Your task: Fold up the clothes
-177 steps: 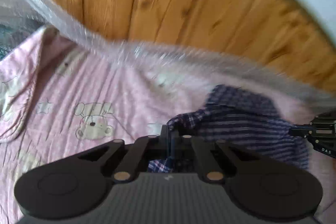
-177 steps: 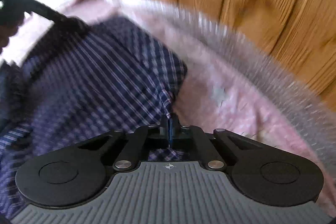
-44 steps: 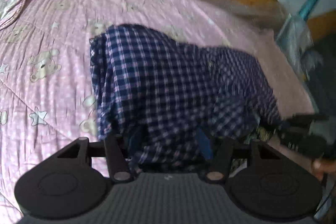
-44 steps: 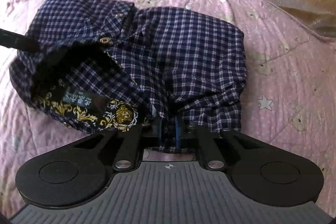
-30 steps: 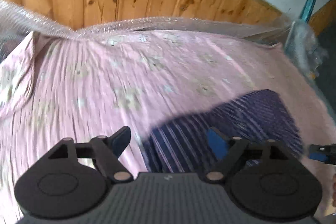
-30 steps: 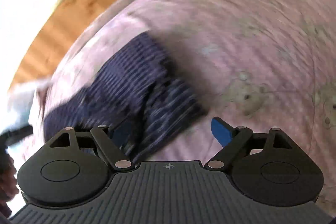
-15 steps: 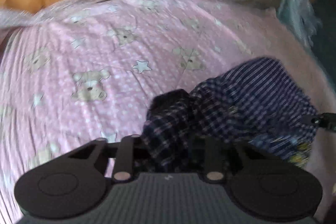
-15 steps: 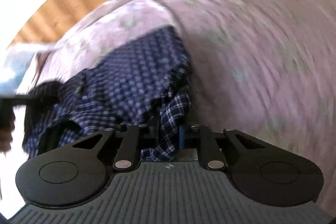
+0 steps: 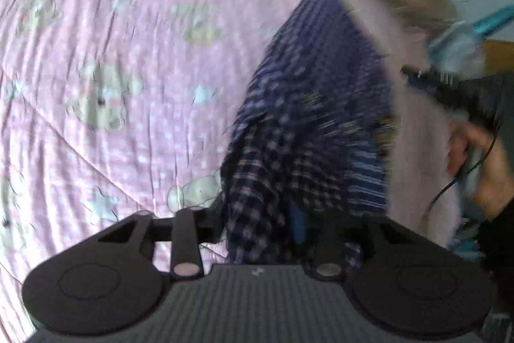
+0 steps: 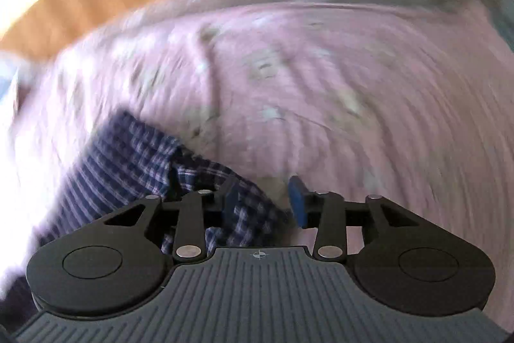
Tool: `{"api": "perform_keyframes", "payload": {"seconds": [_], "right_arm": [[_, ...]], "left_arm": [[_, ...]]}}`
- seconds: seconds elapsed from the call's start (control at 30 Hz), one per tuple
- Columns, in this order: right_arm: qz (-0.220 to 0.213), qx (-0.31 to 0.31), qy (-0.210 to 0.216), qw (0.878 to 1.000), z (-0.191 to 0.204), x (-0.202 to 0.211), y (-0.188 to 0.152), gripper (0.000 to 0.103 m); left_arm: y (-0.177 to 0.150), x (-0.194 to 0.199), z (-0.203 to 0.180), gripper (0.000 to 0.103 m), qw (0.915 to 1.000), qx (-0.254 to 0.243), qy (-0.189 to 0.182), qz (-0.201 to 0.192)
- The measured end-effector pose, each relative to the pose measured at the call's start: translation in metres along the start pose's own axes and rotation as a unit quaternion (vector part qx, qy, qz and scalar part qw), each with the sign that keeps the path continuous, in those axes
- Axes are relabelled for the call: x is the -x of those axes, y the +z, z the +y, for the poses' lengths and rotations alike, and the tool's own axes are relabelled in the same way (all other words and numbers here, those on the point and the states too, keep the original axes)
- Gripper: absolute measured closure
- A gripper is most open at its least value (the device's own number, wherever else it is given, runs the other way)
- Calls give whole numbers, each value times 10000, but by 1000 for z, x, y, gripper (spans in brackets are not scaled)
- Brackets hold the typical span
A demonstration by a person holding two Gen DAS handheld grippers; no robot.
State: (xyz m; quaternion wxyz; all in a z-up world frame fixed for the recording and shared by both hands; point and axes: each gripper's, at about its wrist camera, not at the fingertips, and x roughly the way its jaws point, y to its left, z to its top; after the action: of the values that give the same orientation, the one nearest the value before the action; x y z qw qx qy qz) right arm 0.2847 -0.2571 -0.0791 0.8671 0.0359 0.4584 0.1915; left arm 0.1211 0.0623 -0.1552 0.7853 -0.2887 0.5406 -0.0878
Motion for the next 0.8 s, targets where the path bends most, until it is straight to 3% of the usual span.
{"api": "perform_keyframes", "payload": {"seconds": [0.03,0.1,0.23,0.37,0.53,0.67,0.7,0.73,0.77,0.8], "right_arm": [[-218,-489,197,9984,-9,22,-17,31],[-497,-1272,473,9895,-22,67,-70,20],[-98,-2090,977,9730,-9,108,-177,20],[217,-2289,1207,9657,29,104,-247,20],[42,-2290,986,9684,68,91,-272,19],[60,-1651,891,9822,101,83,-267,18],[65,-1488,795,9857,106,82,-265,22],[71,-1324,699,9887,110,81,-262,26],[76,-1160,602,9914,115,81,-259,54],[81,-996,506,9937,119,80,-257,74]], "left_arm": [[5,13,5,46,9996,-144,-220,-63],[20,32,16,43,9973,-414,-582,-142],[75,26,29,32,9952,-582,-731,-279],[147,-44,-4,31,9917,-1175,-478,-188],[200,-135,-55,30,9854,-1689,-188,114],[202,-173,-76,25,9798,-2000,47,-6],[200,-173,-78,36,9803,-1974,67,-92],[199,-173,-79,60,9806,-1948,86,-178],[197,-171,-80,72,9814,-1900,71,-262],[197,-163,-79,87,9832,-1791,-10,-357]]}}
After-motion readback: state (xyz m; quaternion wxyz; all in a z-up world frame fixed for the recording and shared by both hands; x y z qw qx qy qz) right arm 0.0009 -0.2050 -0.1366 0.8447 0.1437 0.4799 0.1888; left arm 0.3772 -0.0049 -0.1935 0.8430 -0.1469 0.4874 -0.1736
